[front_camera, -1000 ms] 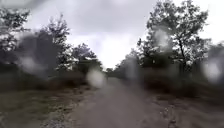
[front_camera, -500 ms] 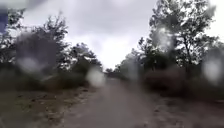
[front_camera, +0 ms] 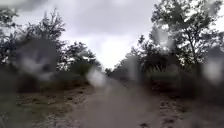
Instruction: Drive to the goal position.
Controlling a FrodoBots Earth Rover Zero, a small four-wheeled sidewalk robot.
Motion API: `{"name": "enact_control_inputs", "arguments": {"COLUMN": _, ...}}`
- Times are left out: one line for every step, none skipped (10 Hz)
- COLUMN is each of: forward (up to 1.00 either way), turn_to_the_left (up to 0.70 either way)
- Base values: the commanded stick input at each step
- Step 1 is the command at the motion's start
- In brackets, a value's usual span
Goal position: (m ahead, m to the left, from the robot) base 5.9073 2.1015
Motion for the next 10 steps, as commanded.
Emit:
{"name": "enact_control_inputs", "arguments": {"forward": 0.7, "turn_to_the_left": 0.0}}
{"name": "enact_control_inputs", "arguments": {"forward": 0.7, "turn_to_the_left": 0.0}}
{"name": "enact_control_inputs", "arguments": {"forward": 0.7, "turn_to_the_left": 0.0}}
{"name": "enact_control_inputs", "arguments": {"forward": 0.7, "turn_to_the_left": 0.0}}
{"name": "enact_control_inputs", "arguments": {"forward": 0.7, "turn_to_the_left": 0.0}}
{"name": "enact_control_inputs", "arguments": {"forward": 0.7, "turn_to_the_left": 0.0}}
{"name": "enact_control_inputs", "arguments": {"forward": 0.7, "turn_to_the_left": 0.0}}
{"name": "enact_control_inputs", "arguments": {"forward": 0.7, "turn_to_the_left": 0.0}}
{"name": "enact_control_inputs", "arguments": {"forward": 0.7, "turn_to_the_left": 0.0}}
{"name": "enact_control_inputs", "arguments": {"forward": 0.7, "turn_to_the_left": 0.0}}
